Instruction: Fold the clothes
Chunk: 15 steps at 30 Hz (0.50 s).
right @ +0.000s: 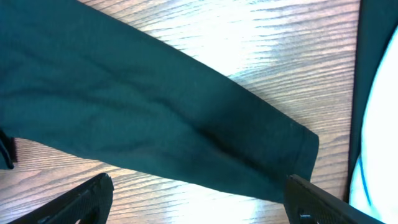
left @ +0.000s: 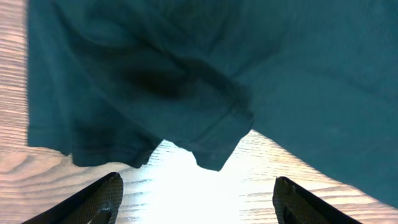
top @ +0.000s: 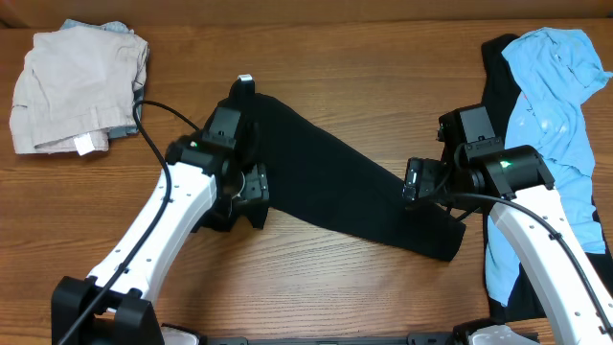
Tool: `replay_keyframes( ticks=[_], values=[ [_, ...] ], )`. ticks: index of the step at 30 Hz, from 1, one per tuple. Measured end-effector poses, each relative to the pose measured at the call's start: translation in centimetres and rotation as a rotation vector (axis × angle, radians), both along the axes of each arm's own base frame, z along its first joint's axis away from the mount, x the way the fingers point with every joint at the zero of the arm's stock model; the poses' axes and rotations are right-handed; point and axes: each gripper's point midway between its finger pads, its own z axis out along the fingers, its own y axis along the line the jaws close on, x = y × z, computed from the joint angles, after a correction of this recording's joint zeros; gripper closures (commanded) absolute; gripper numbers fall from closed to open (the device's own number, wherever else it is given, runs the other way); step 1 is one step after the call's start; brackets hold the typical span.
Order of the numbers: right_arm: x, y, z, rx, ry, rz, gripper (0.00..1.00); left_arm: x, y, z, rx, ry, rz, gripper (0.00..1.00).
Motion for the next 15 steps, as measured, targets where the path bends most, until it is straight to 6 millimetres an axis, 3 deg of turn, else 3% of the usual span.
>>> replay_keyframes(
  ticks=[6,10,15],
  values=[
    [0.1,0.0,0.0,-0.005,-0.004,0.019,0.09,-0.9,0.4,-2.8,0.027,0.006,-0.083,0.25],
    [0.2,0.1,0.1,-0.004,-0.012,0.024,0.09,0.2,0.7,-3.5,0.064,-0.055,-0.144,0.29],
    [0.3,0.1,0.1,-0.004,-0.014,0.025,0.09,0.0,1.0,-5.5,0.099,-0.012,-0.221,0.4]
  ],
)
